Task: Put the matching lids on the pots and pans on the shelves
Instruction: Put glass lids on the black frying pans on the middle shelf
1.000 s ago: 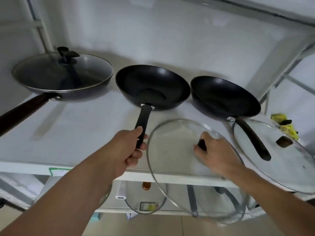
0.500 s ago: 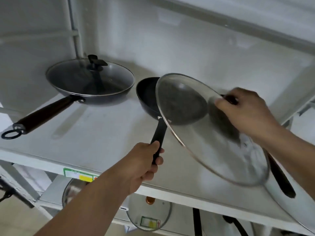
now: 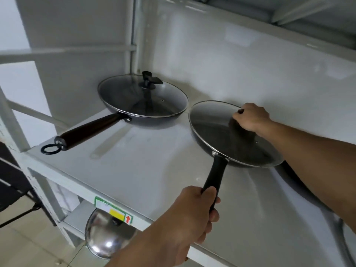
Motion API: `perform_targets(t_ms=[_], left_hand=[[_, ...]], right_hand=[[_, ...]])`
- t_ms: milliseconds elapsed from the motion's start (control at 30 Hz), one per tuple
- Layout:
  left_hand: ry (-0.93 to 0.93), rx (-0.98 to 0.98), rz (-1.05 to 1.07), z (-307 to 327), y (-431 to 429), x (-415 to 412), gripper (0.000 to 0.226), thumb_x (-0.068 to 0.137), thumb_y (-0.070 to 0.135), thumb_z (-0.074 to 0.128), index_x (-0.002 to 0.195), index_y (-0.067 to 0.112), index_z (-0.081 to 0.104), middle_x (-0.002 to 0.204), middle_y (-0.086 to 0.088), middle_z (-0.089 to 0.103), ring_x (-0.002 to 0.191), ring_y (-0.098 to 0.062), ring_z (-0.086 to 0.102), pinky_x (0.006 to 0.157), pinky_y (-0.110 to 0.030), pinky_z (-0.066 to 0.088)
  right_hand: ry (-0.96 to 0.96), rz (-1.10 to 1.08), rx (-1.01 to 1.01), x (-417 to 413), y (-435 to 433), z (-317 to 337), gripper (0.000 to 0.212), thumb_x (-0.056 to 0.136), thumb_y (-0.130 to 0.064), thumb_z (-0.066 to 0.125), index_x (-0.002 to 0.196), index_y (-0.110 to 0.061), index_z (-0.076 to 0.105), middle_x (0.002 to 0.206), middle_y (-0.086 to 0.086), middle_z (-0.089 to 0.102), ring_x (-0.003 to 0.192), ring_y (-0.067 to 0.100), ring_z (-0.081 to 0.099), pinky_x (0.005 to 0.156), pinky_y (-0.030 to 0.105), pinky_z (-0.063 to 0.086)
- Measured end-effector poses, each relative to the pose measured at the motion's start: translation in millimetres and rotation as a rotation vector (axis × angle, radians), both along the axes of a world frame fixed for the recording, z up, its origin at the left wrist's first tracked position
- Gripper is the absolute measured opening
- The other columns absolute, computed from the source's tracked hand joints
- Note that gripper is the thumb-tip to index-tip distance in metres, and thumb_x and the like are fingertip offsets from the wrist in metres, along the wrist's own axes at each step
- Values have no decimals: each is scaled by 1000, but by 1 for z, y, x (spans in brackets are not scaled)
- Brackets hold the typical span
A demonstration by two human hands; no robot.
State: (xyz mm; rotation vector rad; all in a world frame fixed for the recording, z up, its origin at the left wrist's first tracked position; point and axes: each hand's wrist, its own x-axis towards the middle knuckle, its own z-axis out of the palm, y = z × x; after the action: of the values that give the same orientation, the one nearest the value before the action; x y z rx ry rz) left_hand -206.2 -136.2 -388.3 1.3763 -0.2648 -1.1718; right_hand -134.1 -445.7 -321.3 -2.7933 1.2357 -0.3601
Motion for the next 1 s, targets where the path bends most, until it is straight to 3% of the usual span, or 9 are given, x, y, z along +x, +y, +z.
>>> perform_targets(t_ms=[133,333,633,1000], left_hand=[[-17,9,8,-3,-4,2,27,99,32,40,94,13,60,54,1,44,35,-10,30,38,-18,21],[-36,16,12,-4,-6,2,27,98,31,40,97,13,61,52,2,46,35,-11,31,40,-18,20],[-31,7,19,-4,-6,2,25,98,29,39,97,13,59,56,0,43,40,-12,28,42,-20,18],[-32,-23,8,-4,-5,2,23,97,28,39,92,14,57,58,0,42,42,-13,28,41,-20,19]], right_hand=[[-7,-5,0,17,-12,-6,43,86,-44,54,110,-11,65,116,17,68,104,40,62,75,34,43],[6,0,7,21,-23,-10,40,88,-42,53,109,-10,64,113,17,68,84,33,50,73,33,40],[26,37,5,19,-21,-6,37,88,-40,56,106,-8,62,101,14,61,95,38,56,73,35,40],[66,34,-20,16,-19,-5,35,91,-39,55,108,-8,61,109,17,64,90,35,51,76,36,43]])
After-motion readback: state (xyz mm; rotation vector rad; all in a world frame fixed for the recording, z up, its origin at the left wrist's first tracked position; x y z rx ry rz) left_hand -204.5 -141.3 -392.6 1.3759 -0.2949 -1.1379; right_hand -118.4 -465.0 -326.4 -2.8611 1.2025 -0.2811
